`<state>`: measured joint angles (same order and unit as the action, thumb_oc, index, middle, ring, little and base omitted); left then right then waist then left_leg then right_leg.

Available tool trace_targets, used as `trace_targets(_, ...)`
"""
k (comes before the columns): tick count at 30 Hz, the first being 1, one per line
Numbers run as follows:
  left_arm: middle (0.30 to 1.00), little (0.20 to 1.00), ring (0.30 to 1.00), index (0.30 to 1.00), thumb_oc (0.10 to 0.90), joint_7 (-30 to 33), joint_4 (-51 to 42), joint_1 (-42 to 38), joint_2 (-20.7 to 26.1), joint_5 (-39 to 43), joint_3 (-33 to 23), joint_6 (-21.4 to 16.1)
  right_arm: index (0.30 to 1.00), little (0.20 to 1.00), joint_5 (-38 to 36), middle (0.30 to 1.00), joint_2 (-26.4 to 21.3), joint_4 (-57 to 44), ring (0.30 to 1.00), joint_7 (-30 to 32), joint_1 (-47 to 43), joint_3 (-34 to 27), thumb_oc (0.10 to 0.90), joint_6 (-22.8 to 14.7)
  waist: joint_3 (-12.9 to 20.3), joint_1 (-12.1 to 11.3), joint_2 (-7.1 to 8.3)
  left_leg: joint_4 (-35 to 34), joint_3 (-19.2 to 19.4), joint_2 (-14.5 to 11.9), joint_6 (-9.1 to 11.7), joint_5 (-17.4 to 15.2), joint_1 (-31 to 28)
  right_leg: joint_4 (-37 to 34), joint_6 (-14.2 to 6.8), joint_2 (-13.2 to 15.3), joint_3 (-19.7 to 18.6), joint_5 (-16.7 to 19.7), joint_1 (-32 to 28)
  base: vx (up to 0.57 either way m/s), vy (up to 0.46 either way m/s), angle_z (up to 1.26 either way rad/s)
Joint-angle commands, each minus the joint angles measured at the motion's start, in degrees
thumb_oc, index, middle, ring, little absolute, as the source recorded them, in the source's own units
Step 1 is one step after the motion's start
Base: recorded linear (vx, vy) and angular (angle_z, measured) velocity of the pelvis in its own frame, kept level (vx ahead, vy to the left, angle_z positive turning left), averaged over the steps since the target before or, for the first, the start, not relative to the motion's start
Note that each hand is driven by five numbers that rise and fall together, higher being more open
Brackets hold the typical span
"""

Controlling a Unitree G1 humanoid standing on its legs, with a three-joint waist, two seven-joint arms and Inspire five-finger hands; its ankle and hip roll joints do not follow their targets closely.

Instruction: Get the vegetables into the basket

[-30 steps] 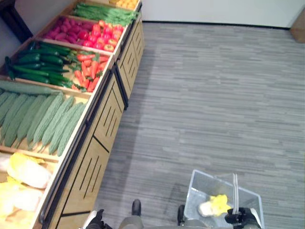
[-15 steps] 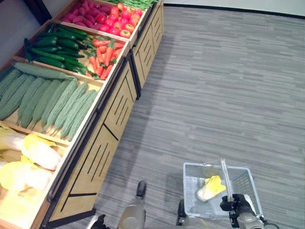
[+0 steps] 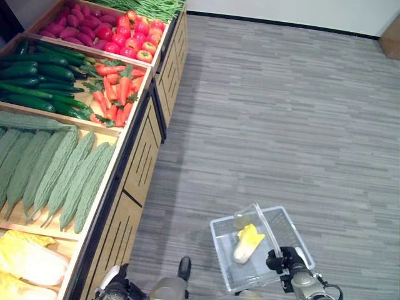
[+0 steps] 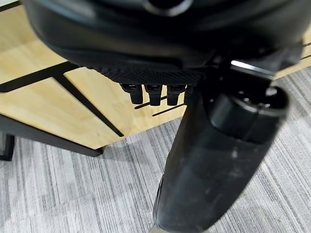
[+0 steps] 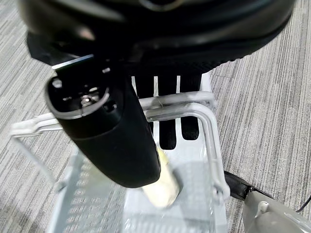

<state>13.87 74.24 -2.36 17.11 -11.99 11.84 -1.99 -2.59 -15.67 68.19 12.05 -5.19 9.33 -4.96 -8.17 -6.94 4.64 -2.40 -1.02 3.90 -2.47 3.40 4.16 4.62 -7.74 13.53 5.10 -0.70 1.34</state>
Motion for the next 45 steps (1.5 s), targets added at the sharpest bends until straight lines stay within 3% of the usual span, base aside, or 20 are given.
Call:
trace_targets(1, 1.000, 1.000, 1.000, 1.000, 0.900, 1.07, 2.58, 1.93, 1.66, -1.87, 0.05, 0.70, 0.300, 0.300, -1.31, 0.300, -4.62, -4.05, 0.300, 1.85, -1.34, -0.79, 0.400, -1.98, 1.21, -0.55, 0.50, 6.75, -2.34, -0.28, 0.88, -2.61, 7.74, 2.81, -4.02, 0.83, -2.37, 10.78, -1.96, 0.10, 0.238, 0.05)
trace_targets(3, 1.000, 1.000, 1.000, 1.000, 0.900, 0.81, 2.45, 1.53, 2.13, -2.24, 0.19, 0.95, 0.300, 0.300, -1.33, 0.300, -4.53, -4.48, 0.300, 1.70, -1.91, -0.32, 0.400, -1.94, 0.40, -0.23, -0.34, 7.47, -3.03, 0.48, -0.45, -3.62, 6.77, 10.19, -3.17, 0.59, -3.13, 12.71, 1.08, 0.06, 0.221, -0.09)
trace_targets(5, 1.000, 1.000, 1.000, 1.000, 0.900, 0.99, 2.55, 1.35, 2.25, -2.28, -0.03, 0.96, 0.300, 0.300, -1.33, 0.300, -4.39, -4.59, 0.300, 1.67, -1.72, -0.21, 0.400, -2.12, 0.28, -0.11, -0.59, 7.70, -3.20, 0.66, -0.78, -3.93, 6.35, 12.62, -2.71, 0.48, -2.82, 12.68, 1.75, 0.07, 0.172, -0.03)
trace_targets(6, 1.000, 1.000, 1.000, 1.000, 0.900, 0.83, 2.83, 0.90, 2.51, -2.17, -0.10, 1.22, 0.300, 0.300, -1.31, 0.300, -4.07, -5.20, 0.300, 1.73, -2.03, 0.27, 0.400, -2.19, -0.34, 0.25, -1.20, 7.63, -3.44, 0.63, -1.34, -4.81, 4.57, 16.27, -1.89, 0.07, -1.50, 12.24, 4.27, 0.09, 0.156, 0.15)
trace_targets(8, 1.000, 1.000, 1.000, 1.000, 0.900, 0.79, 2.93, 0.29, 2.73, -2.32, 0.20, 1.31, 0.300, 0.300, -1.52, 0.300, -3.80, -5.35, 0.300, 1.80, -2.32, 0.57, 0.400, -2.37, -1.13, 1.03, -1.64, 7.28, -3.70, 0.31, -1.53, -5.16, 2.86, 16.78, -1.06, -1.06, -0.45, 10.57, 7.44, 0.12, 0.096, 0.08)
trace_targets(10, 1.000, 1.000, 1.000, 1.000, 0.900, 0.85, 3.22, -0.04, 2.72, -2.31, 0.24, 1.28, 0.300, 0.300, -1.42, 0.300, -3.67, -5.60, 0.300, 1.63, -2.50, 0.99, 0.400, -2.57, -1.85, 1.65, -1.87, 7.10, -3.90, -0.01, -1.33, -5.80, 1.20, 14.39, -0.52, -1.39, 1.34, 7.97, 9.08, 0.14, 0.014, -0.04)
trace_targets(13, 1.000, 1.000, 1.000, 1.000, 0.900, 0.98, 3.25, -0.28, 2.52, -2.33, 0.39, 1.33, 0.300, 0.300, -1.23, 0.300, -3.80, -6.00, 0.300, 1.62, -2.73, 1.37, 0.400, -2.65, -2.63, 2.48, -1.91, 7.00, -4.61, -0.36, -0.79, -6.82, -0.46, 9.44, -0.87, -1.34, 2.49, 7.12, 10.04, 0.16, -0.085, 0.16)
trace_targets(16, 1.000, 1.000, 1.000, 1.000, 0.900, 0.60, 4.12, -0.67, 1.99, -3.06, 0.55, 1.45, 0.300, 0.300, -0.12, 0.300, -4.05, -5.95, 0.300, 1.41, -3.32, 2.53, 0.400, -2.33, -3.33, 4.21, -1.31, 7.78, -6.13, -0.77, 0.57, -9.59, -3.22, 0.21, -2.57, -1.41, 0.47, 9.78, 13.26, 0.28, -0.169, 0.08)
trace_targets(19, 1.000, 1.000, 1.000, 1.000, 0.900, 0.42, 4.87, -0.42, 1.54, -3.41, 0.26, 1.31, 0.300, 0.300, 0.17, 0.300, -4.07, -6.67, 0.300, 1.45, -3.11, 2.37, 0.400, -2.22, -3.30, 5.00, -1.07, 8.47, -7.28, -1.70, 1.52, -11.91, -5.81, -1.66, -3.39, -1.93, -1.03, 12.35, 14.71, 0.24, -0.164, 0.15)
trace_targets(21, 1.000, 1.000, 1.000, 1.000, 0.900, 0.34, 4.94, 0.15, 1.11, -3.59, 0.21, 1.52, 0.300, 0.300, -0.11, 0.300, -3.82, -6.09, 0.300, 1.21, -2.37, 2.15, 0.400, -2.30, -2.38, 4.84, -0.89, 8.51, -7.96, -2.51, 2.16, -12.83, -7.04, -1.96, -3.04, -2.35, -0.40, 11.30, 13.41, 0.32, -0.264, 0.21)
trace_targets(22, 1.000, 1.000, 1.000, 1.000, 0.900, 0.53, 5.41, 0.36, 0.78, -3.52, 0.19, 1.70, 0.300, 0.300, -0.20, 0.300, -3.79, -5.97, 0.300, 0.91, -2.29, 2.44, 0.400, -2.48, -1.14, 5.02, -1.23, 8.65, -8.43, -4.36, 3.06, -11.96, -7.99, -1.22, -2.26, -3.78, 0.49, 10.68, 12.94, 0.21, -0.192, 0.03)
trace_targets(25, 1.000, 1.000, 1.000, 1.000, 0.900, 0.64, 5.32, 0.62, 0.65, -3.52, 0.25, 1.73, 0.300, 0.300, -0.46, 0.300, -3.82, -6.03, 0.300, 0.92, -1.92, 2.42, 0.400, -2.65, -0.78, 5.12, -1.53, 8.59, -8.89, -5.41, 3.70, -11.57, -8.41, -0.74, -1.71, -4.61, 1.13, 9.77, 12.55, 0.17, -0.175, 0.34)
trace_targets(26, 1.000, 1.000, 1.000, 1.000, 0.900, 0.88, 4.93, 0.88, 0.54, -3.88, 0.66, 1.76, 0.300, 0.300, -0.97, 0.300, -4.11, -6.28, 0.300, 0.72, -1.45, 2.44, 0.400, -2.89, -0.01, 5.34, -2.17, 7.47, -10.16, -7.61, 4.91, -9.88, -9.39, 0.54, -0.75, -5.89, 2.56, 8.03, 12.18, 0.22, -0.237, 0.49)
trace_targets(29, 1.000, 1.000, 1.000, 1.000, 0.900, 1.31, 4.52, 0.86, -0.27, -3.69, 1.28, 1.57, 0.300, 0.300, -0.72, 0.300, -5.16, -7.27, 0.300, 0.98, -1.27, 2.24, 0.400, -3.18, 0.77, 5.49, -3.00, 5.13, -11.23, -10.41, 6.21, -6.45, -9.67, 1.54, -0.09, -7.12, 4.25, 6.34, 12.16, 0.20, -0.241, 0.33)
trace_targets(40, 1.000, 1.000, 1.000, 1.000, 0.900, 1.66, 3.16, 0.33, -1.99, -3.18, 3.21, 1.10, 0.300, 0.300, 0.89, 0.300, -6.94, -5.29, 0.300, 1.27, -2.00, 3.22, 0.400, -3.05, 1.94, 4.67, -3.68, 4.05, -11.60, -12.40, 7.92, -0.79, -8.67, -1.45, 0.95, -8.67, 5.72, 5.88, 9.96, 0.07, -0.082, 0.07)
trace_targets(45, 1.000, 1.000, 1.000, 1.000, 0.900, 1.65, 4.02, 1.11, -1.36, -3.90, 2.38, 1.29, 0.300, 0.300, 1.45, 0.300, -6.78, -5.41, 0.300, 0.82, -1.15, 3.57, 0.400, -3.10, 2.73, 4.50, -3.67, 3.94, -11.33, -12.58, 8.19, -0.43, -9.16, -1.71, 1.25, -8.95, 5.45, 5.53, 9.28, 0.04, -0.014, 0.04)
